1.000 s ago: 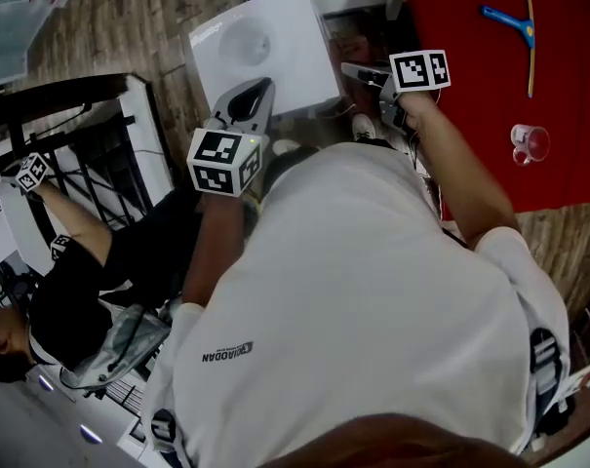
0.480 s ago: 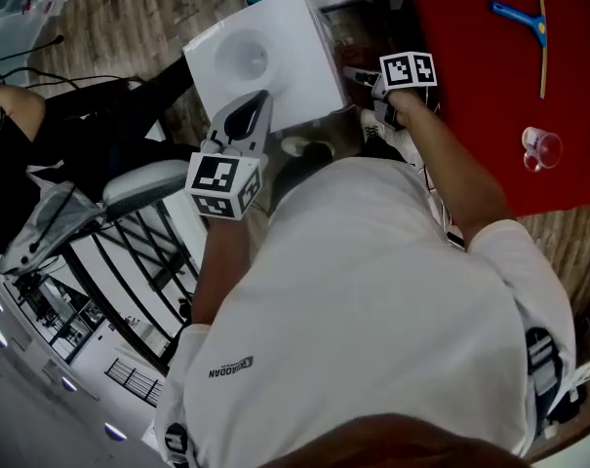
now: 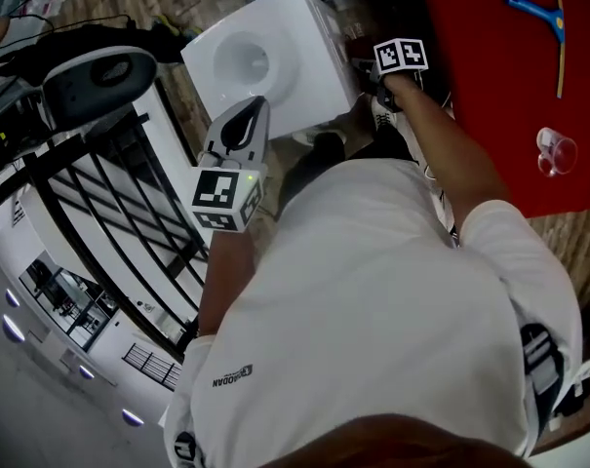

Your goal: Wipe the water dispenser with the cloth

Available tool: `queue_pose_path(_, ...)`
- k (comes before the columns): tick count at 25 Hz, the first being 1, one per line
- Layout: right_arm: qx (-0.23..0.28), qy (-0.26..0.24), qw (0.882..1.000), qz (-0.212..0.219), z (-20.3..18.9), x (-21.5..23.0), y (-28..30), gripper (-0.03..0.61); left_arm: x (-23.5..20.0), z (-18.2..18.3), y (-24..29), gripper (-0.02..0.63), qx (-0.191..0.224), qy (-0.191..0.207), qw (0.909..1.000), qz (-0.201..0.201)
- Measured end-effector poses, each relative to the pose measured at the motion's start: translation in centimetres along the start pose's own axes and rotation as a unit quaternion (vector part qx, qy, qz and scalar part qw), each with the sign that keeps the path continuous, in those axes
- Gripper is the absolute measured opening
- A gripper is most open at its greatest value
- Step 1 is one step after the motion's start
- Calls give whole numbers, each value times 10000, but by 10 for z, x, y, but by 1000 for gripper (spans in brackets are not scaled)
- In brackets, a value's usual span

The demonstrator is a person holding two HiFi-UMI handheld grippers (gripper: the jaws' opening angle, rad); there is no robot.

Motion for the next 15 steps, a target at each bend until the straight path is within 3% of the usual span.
queue_pose_path(15,-155,-120,9973,-712,3,29,30,51,-7,2,8,-8,-53,-8,10000,-66)
Point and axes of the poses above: the fingertips, and each gripper's own axes: y forward along the fingers, x to its right, z out of its top, the point moved 5 cm from there along -y, backward along the fingers, and after that the axes turned 10 degrees about -z, right-handed, at the moved point
